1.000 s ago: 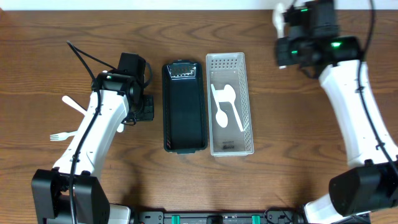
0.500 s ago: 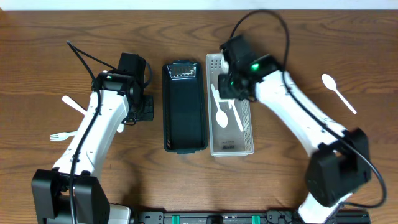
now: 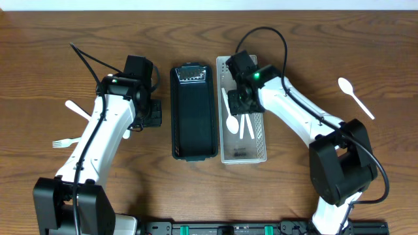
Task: Pack container
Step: 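Carry the third spoon into the clear basket and release, then grasp the last white spoon on the right with the right gripper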
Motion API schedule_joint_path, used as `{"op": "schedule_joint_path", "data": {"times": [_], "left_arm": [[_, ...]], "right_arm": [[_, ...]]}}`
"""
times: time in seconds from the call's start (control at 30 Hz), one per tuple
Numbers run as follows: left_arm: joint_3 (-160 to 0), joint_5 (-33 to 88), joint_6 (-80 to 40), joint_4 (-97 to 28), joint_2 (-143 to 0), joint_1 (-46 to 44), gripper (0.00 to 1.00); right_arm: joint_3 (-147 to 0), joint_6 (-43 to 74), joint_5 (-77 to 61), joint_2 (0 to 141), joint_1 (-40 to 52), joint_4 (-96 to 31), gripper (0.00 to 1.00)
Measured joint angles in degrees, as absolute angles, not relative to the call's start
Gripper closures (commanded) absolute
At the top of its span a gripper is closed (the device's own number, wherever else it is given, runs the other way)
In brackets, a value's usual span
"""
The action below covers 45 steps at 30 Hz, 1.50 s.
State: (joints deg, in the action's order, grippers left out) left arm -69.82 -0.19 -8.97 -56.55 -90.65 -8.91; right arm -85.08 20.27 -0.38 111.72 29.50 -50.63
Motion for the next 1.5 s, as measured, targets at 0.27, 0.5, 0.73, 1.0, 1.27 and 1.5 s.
{"op": "schedule_joint_path", "data": {"times": [0.27, 0.5, 0.73, 1.0, 1.27, 1.5], "left_arm": [[-69.82, -0.19, -8.97, -56.58, -90.65, -8.91, 0.53], [-69.8, -0.19, -8.97, -56.58, -90.65, -8.91, 0.53], [-69.8, -0.19, -8.97, -56.58, -90.65, -8.91, 0.53], [-69.8, -0.19, -8.97, -56.58, -90.65, -8.91, 0.53], [-69.8, -0.19, -8.97, -56.62, -90.65, -8.91, 0.52], [-69.8, -0.19, -8.97, -56.62, -90.65, -8.91, 0.52]], "right_arm": [[-108.16, 1.15, 3.68, 111.63, 25.69, -64.62, 0.38], [-123.87, -12.86, 7.4, 110.83, 9.58, -69.47, 0.13], [-124.68, -25.12, 2.39, 111.46, -11.53, -70.67, 0.09], [-124.88, -36.25, -0.75, 121.6, -20.12, -70.7, 0.08], [-124.84, -41.17, -0.86, 135.96, -19.79, -69.23, 0.09], [-124.81, -42.13, -0.84, 141.75, -19.79, -70.19, 0.16]]}}
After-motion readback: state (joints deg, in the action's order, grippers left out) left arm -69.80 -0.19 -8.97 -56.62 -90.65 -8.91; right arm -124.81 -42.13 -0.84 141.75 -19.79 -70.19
